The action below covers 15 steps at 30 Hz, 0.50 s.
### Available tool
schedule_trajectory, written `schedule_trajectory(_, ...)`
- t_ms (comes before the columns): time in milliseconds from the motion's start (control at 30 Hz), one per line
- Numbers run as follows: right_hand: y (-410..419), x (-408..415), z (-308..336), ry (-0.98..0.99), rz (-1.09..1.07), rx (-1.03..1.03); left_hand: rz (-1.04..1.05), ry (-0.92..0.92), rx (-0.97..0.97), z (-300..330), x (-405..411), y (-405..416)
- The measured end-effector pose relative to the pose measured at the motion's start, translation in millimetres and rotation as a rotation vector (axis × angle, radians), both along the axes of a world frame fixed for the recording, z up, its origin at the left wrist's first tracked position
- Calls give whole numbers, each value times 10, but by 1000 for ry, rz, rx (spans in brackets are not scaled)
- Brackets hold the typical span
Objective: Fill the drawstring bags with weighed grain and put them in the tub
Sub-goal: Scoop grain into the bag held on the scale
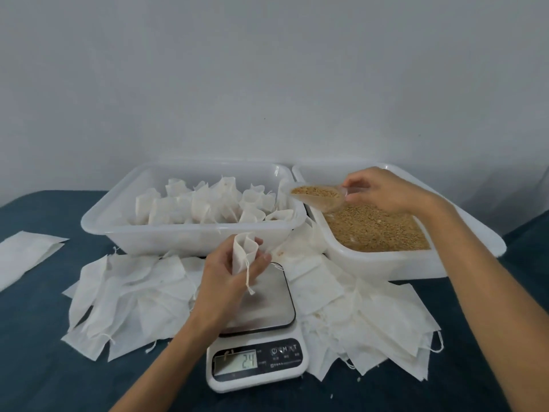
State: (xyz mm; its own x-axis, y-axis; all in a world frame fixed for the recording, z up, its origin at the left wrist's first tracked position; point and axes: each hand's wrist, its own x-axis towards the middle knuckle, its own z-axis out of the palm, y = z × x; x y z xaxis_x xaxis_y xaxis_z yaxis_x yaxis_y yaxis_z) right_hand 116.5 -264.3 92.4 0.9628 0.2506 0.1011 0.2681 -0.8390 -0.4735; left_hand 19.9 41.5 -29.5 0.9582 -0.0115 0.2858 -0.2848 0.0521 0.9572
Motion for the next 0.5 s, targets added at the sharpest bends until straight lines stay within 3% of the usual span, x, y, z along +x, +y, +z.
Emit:
schedule_trajectory(200,398,-148,142,75,216,142,3,-15,33,32,18,45)
schedule_trajectory(500,486,-263,197,-68,194,75,-7,-39,117,52,10,45)
